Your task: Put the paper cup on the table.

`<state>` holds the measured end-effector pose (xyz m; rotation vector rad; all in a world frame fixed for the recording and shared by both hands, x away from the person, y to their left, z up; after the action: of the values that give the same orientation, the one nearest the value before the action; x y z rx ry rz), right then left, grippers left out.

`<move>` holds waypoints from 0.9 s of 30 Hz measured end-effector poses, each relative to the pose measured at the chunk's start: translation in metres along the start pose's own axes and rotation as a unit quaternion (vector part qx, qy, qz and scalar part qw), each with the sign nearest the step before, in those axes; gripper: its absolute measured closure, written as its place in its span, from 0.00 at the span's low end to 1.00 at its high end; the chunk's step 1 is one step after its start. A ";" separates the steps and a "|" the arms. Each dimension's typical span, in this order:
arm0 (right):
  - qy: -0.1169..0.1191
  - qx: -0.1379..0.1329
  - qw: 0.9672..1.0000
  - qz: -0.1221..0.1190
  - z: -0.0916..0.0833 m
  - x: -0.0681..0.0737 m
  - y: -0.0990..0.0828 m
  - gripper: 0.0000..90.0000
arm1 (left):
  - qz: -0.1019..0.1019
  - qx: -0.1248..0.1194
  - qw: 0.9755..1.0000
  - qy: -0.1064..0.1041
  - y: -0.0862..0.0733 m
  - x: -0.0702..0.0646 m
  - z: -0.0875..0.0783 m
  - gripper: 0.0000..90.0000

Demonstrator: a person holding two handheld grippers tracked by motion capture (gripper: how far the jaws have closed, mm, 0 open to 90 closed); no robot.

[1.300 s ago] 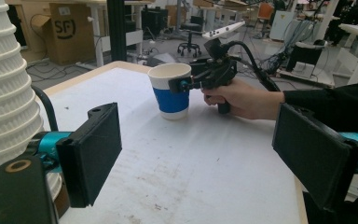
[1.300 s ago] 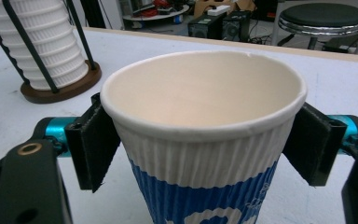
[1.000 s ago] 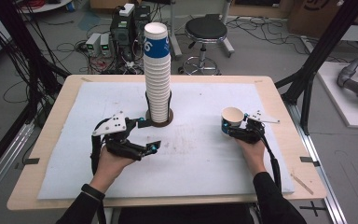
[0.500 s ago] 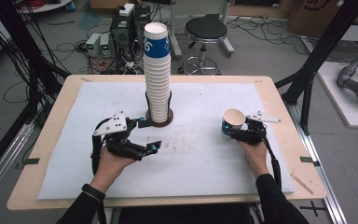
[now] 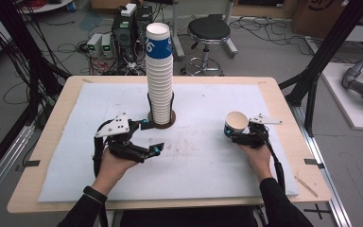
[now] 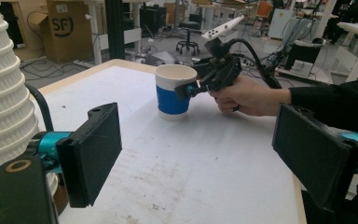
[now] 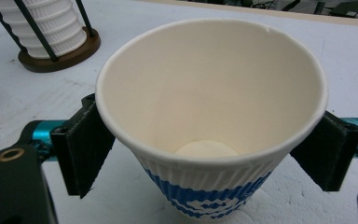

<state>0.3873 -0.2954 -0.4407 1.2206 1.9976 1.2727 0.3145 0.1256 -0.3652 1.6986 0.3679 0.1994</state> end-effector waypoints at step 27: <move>-0.027 0.058 0.998 0.014 -0.023 0.006 0.004 0.14 | 0.002 0.003 1.000 0.001 0.000 0.001 0.001 0.17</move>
<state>0.3690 -0.3005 -0.4267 1.3260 2.0473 1.1381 0.3158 0.1250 -0.3655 1.7060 0.3672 0.2017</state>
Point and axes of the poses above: each handheld gripper's, and its own axes: z roughly forward along the jaws, y roughly out of its top, x roughly to its left, the point moved 1 cm from there along z, roughly forward along the jaws, and after that the axes turned 2 degrees about -y, right-handed, at the moved point
